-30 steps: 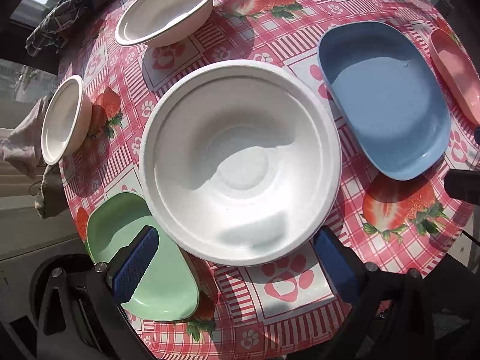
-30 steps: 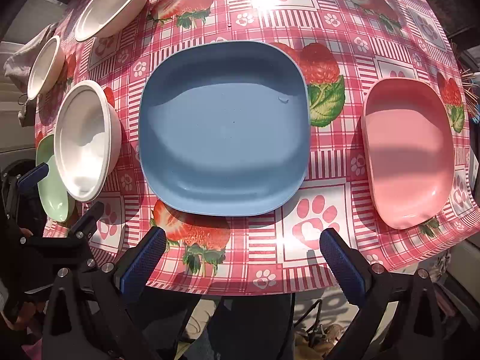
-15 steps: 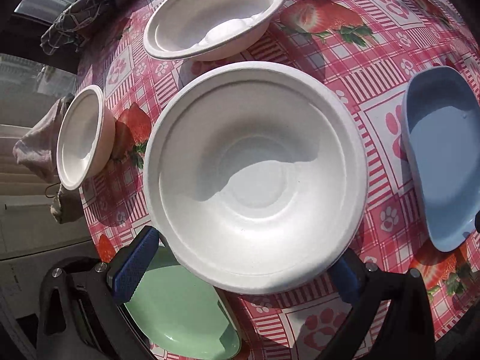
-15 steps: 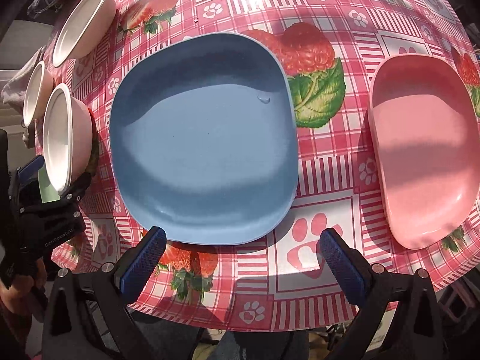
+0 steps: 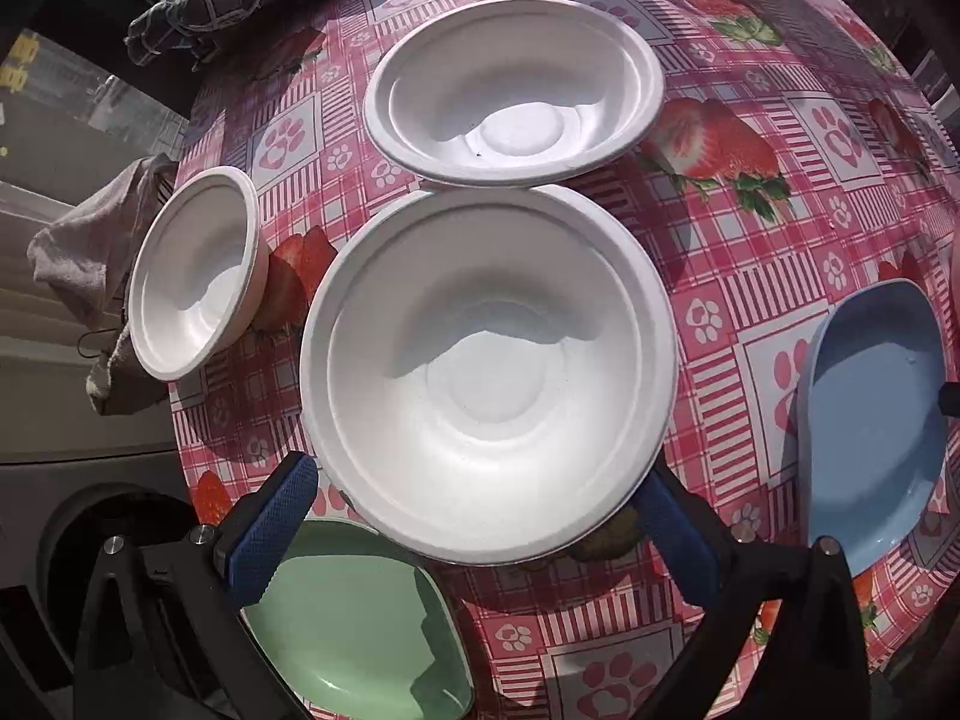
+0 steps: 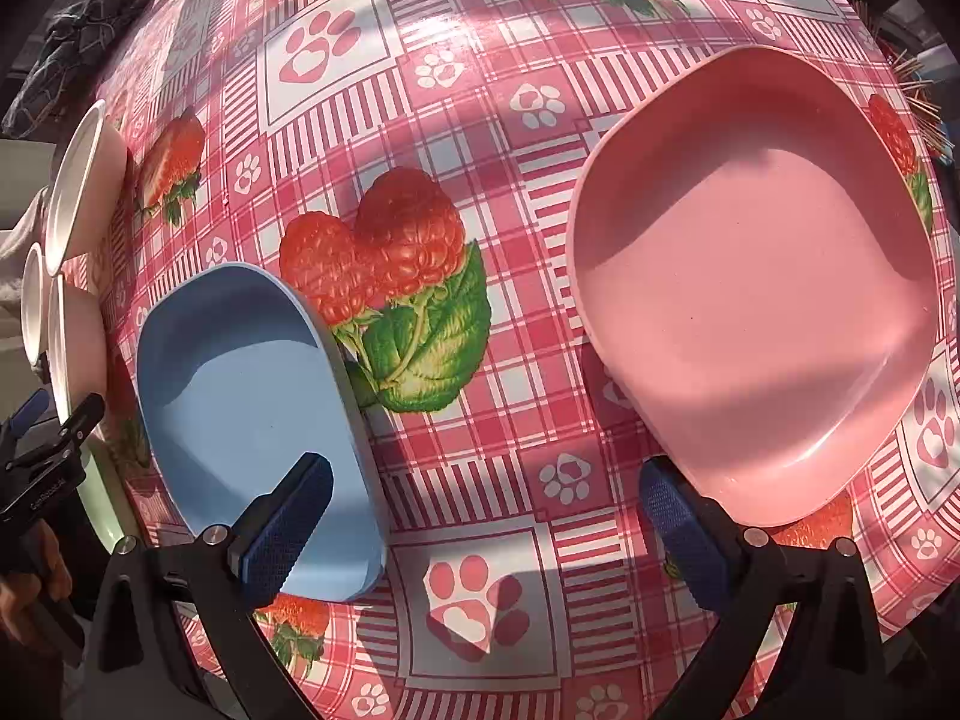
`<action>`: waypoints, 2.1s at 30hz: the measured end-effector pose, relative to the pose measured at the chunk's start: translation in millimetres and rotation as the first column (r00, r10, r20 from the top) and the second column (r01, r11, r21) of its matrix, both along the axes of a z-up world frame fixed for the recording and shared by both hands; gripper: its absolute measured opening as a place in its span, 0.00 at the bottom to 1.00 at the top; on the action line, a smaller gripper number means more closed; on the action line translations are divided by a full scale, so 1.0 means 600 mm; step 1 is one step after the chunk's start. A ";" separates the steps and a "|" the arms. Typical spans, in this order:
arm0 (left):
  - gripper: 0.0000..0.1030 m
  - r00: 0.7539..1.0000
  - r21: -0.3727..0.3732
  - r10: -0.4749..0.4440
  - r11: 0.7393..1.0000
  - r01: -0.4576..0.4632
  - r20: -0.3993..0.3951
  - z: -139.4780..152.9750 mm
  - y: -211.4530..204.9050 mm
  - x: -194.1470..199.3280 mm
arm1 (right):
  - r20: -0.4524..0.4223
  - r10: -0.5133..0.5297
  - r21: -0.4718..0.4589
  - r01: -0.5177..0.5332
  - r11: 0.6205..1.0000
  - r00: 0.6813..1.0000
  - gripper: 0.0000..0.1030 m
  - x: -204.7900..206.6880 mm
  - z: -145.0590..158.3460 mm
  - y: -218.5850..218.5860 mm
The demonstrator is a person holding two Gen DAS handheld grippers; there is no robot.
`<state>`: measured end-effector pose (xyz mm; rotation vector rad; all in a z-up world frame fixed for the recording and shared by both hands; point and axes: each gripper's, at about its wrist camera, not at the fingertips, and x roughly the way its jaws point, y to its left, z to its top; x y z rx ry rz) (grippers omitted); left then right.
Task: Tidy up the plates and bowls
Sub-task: 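Move both grippers toward the rim of the blue square plate, then close both grippers on the rim of the blue plate, then lift the blue plate with both grippers and carry it over the green plate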
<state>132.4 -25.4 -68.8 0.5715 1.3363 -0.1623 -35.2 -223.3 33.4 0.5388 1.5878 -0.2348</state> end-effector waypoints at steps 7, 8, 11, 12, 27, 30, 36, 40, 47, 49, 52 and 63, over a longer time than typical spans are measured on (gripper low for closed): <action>1.00 0.993 -0.181 -0.089 0.981 0.073 -0.081 0.053 -0.066 -0.065 | -0.002 -0.034 -0.029 0.034 0.999 0.999 1.00 -0.030 -0.010 -0.124; 1.00 0.988 -0.199 -0.114 0.976 0.092 -0.101 0.052 -0.081 -0.074 | -0.012 -0.024 -0.044 0.024 0.999 1.000 1.00 -0.040 -0.012 -0.124; 1.00 0.983 -0.196 -0.129 0.975 0.103 -0.128 0.033 -0.123 -0.083 | -0.029 0.005 -0.051 -0.006 0.999 1.000 1.00 -0.046 -0.019 -0.126; 1.00 0.983 -0.190 -0.121 0.977 0.094 -0.136 0.022 -0.135 -0.081 | -0.034 0.016 -0.053 -0.018 0.998 0.999 1.00 -0.044 -0.022 -0.122; 1.00 0.979 -0.115 0.001 0.993 -0.024 -0.202 -0.078 -0.218 -0.083 | -0.100 0.057 -0.120 -0.069 0.990 0.993 1.00 -0.042 -0.050 0.004; 1.00 0.976 -0.128 0.010 0.991 -0.039 -0.216 -0.077 -0.208 -0.077 | -0.086 0.078 -0.115 -0.088 0.989 0.993 1.00 -0.022 -0.036 0.030; 1.00 0.966 -0.163 0.021 0.984 -0.065 -0.259 -0.077 -0.117 -0.030 | -0.085 0.097 -0.151 -0.109 0.983 0.992 1.00 0.001 -0.051 0.057; 1.00 0.969 -0.185 0.025 0.980 -0.072 -0.246 -0.084 -0.091 -0.032 | -0.104 0.144 -0.149 -0.158 0.976 0.984 1.00 -0.006 -0.068 0.067; 0.98 0.963 -0.179 0.024 0.981 -0.074 -0.269 -0.087 -0.099 -0.037 | -0.111 0.147 -0.141 -0.162 0.977 0.983 1.00 -0.028 -0.072 0.076; 0.92 0.962 -0.181 0.006 0.982 -0.057 -0.272 -0.082 -0.115 -0.039 | -0.116 0.138 -0.160 -0.156 0.975 0.984 0.94 -0.034 -0.075 0.078; 0.81 0.960 -0.179 -0.018 0.983 -0.034 -0.281 -0.074 -0.139 -0.043 | -0.107 0.205 -0.180 -0.222 0.958 0.973 0.71 -0.039 -0.072 0.083; 0.49 0.945 -0.199 -0.068 0.980 0.003 -0.320 -0.061 -0.170 -0.055 | -0.041 0.194 -0.137 -0.197 0.971 0.980 0.14 -0.020 -0.038 0.106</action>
